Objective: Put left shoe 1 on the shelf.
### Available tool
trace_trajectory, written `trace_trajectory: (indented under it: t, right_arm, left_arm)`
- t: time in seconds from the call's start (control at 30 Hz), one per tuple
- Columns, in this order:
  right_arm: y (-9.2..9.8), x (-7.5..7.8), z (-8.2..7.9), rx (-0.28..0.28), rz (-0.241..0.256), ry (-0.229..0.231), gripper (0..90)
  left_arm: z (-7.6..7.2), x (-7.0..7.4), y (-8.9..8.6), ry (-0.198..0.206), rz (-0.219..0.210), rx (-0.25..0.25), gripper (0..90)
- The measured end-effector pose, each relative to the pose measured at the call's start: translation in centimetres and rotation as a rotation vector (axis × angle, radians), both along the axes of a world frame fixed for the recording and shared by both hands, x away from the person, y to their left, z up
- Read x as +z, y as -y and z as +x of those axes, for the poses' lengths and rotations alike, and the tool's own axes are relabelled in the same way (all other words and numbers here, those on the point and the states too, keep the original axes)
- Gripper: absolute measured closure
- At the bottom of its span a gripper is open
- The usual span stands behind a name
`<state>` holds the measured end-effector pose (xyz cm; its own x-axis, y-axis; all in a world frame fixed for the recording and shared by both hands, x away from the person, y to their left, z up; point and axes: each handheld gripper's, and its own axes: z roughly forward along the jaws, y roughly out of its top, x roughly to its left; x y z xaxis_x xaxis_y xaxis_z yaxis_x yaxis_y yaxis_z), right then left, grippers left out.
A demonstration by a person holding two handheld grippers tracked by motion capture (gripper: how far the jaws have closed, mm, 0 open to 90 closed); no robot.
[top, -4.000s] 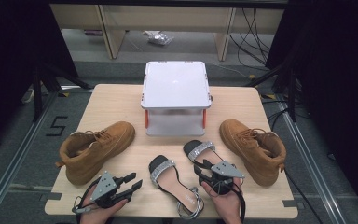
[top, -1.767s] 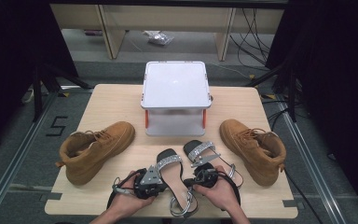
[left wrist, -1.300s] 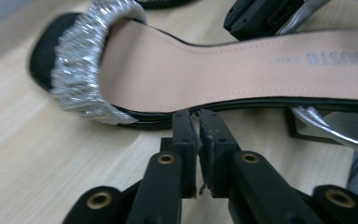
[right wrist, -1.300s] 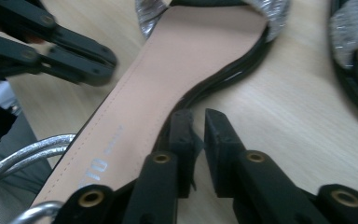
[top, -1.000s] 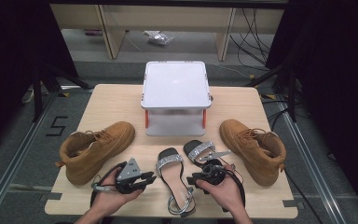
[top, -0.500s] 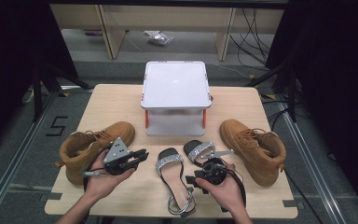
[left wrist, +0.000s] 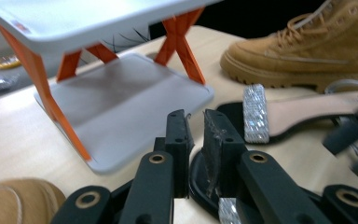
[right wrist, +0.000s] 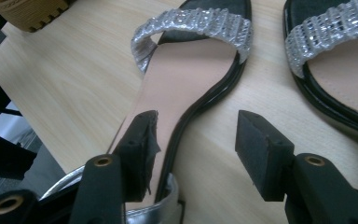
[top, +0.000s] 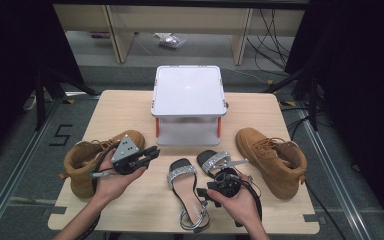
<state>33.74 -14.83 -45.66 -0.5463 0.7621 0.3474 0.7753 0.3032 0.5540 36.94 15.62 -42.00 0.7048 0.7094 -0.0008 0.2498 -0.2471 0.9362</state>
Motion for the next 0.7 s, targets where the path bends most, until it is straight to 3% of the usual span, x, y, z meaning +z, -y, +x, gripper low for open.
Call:
trace_trajectory:
  t: [0.03, 0.1, 0.2, 0.23, 0.27, 0.3, 0.37, 0.4, 0.43, 0.5, 0.57, 0.63, 0.7]
  right_arm:
    - [-0.1, 0.2, 0.0, 0.016, -0.006, -0.022, 49.0]
    - [-0.3, 0.3, -0.1, 0.015, -0.005, -0.023, 48.9]
    - [-0.9, 0.6, 0.1, 0.012, -0.024, -0.007, 48.4]
    - [-1.0, 0.6, 0.2, 0.016, -0.027, -0.01, 48.3]
    - [-1.0, 0.6, 0.2, 0.016, -0.027, -0.01, 48.3]
    - [-1.4, 0.8, 0.3, 0.015, -0.04, -0.021, 48.4]
    - [-1.6, 0.8, 0.4, 0.022, -0.042, -0.006, 48.3]
    - [-2.1, 1.0, 0.4, 0.024, -0.063, -0.034, 48.2]
    - [-2.2, 1.0, 0.4, 0.029, -0.066, -0.028, 47.8]
    - [-2.6, 1.1, 0.4, 0.025, -0.083, -0.051, 46.7]
    - [-2.9, 1.1, 0.5, 0.033, -0.099, -0.061, 44.7]
    - [-3.3, 1.2, 0.5, 0.041, -0.11, -0.075, 43.4]
    - [-3.4, 1.3, 0.5, 0.028, -0.121, -0.076, 42.4]
  left_arm:
    - [0.5, 0.7, 0.1, 0.016, -0.01, 0.008, 79.3]
    - [0.8, 1.1, 0.1, 0.024, -0.011, 0.019, 79.4]
    - [2.5, 2.8, 0.0, 0.069, -0.032, 0.055, 79.7]
    - [3.0, 3.1, 0.0, 0.095, -0.021, 0.052, 79.8]
    - [3.0, 3.1, 0.0, 0.095, -0.021, 0.052, 80.0]
    - [4.4, 3.8, 0.1, 0.108, -0.015, 0.069, 80.1]
    - [5.1, 4.0, 0.2, 0.113, -0.01, 0.08, 80.2]
    - [6.2, 4.4, 0.5, 0.114, -0.01, 0.097, 81.3]
    - [6.2, 4.4, 0.5, 0.114, -0.01, 0.097, 81.9]
    - [8.1, 5.2, 1.0, 0.124, -0.01, 0.119, 83.7]
    - [8.7, 5.4, 1.2, 0.124, -0.011, 0.125, 85.4]
    - [10.6, 5.7, 1.9, 0.102, 0.012, 0.151, 87.6]
    - [11.2, 5.6, 2.1, 0.092, 0.024, 0.162, 88.3]
